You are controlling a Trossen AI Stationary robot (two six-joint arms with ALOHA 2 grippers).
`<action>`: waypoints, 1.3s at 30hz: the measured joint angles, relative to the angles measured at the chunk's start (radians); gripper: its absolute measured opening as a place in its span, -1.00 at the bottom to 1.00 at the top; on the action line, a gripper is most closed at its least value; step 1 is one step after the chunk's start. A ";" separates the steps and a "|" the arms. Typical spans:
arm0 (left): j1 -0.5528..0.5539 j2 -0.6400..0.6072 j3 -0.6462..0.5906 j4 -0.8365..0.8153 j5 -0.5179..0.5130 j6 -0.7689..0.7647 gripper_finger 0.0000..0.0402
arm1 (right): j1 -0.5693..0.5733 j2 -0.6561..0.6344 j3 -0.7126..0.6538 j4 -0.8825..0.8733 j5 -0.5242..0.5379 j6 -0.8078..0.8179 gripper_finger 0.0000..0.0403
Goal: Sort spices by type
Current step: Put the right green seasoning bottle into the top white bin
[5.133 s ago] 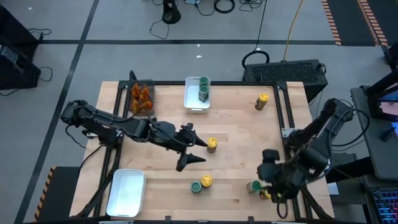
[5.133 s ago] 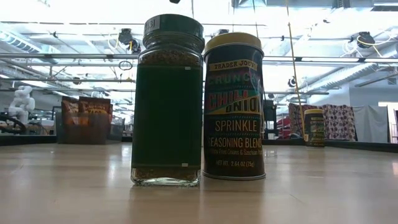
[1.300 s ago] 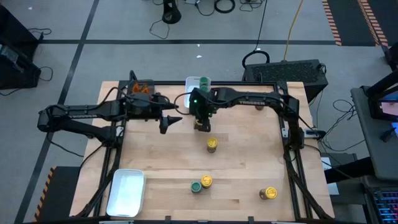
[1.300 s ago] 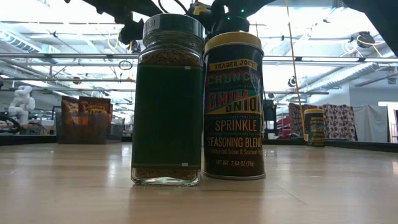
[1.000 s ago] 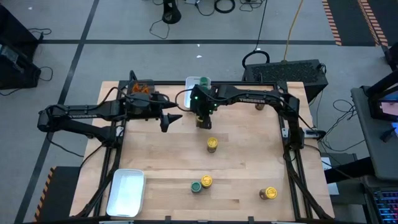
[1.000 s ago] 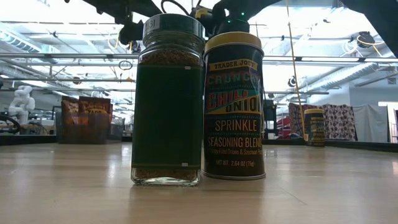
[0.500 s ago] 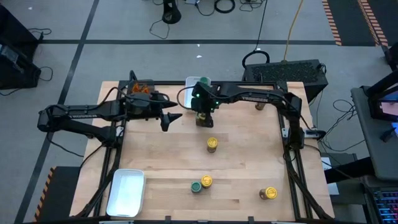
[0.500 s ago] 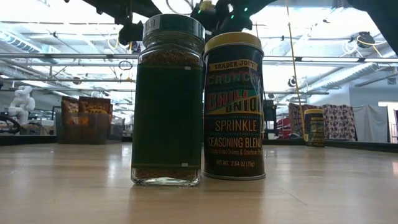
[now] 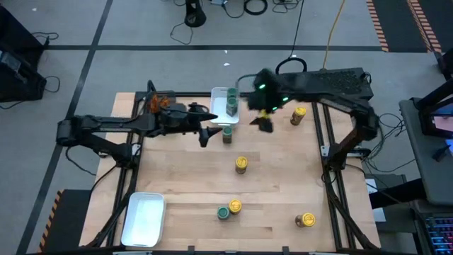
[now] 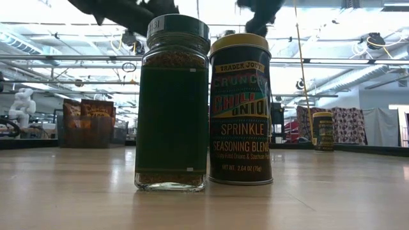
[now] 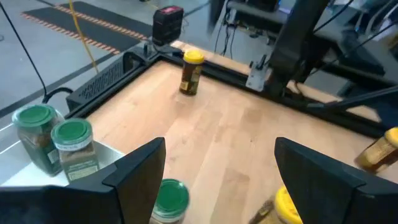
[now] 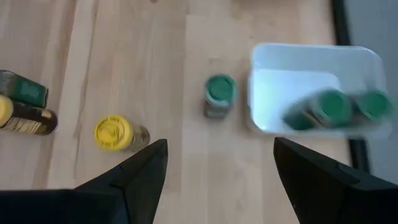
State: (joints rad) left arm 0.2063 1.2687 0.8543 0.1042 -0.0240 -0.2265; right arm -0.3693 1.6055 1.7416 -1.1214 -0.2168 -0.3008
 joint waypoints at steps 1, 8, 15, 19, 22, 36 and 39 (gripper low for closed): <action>0.013 0.018 0.000 0.004 0.013 0.007 0.52 | -0.013 -0.026 0.000 -0.019 0.000 0.000 0.37; 0.057 0.121 0.000 0.105 0.062 0.169 0.52 | -0.095 -0.187 0.000 -0.102 0.001 0.013 0.36; 0.056 0.219 0.000 0.120 0.096 0.263 0.52 | -0.141 -0.298 0.000 -0.104 0.001 0.031 0.36; 0.057 0.273 0.000 0.168 0.133 0.264 0.52 | -0.155 -0.336 0.000 -0.104 0.001 0.031 0.36; 0.056 0.318 0.000 0.186 0.136 0.268 0.52 | -0.166 -0.349 0.000 -0.104 0.001 0.031 0.36; 0.062 0.394 -0.001 0.269 0.040 0.288 0.52 | -0.201 -0.349 -0.126 -0.098 0.002 0.018 0.36; 0.062 0.394 0.000 0.254 0.037 0.288 0.52 | -0.201 -0.348 -0.170 -0.057 0.003 0.019 0.36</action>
State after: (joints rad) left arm 0.2684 1.6630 0.8539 0.3580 0.0132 0.0614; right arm -0.5705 1.2571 1.5716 -1.1781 -0.2142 -0.2821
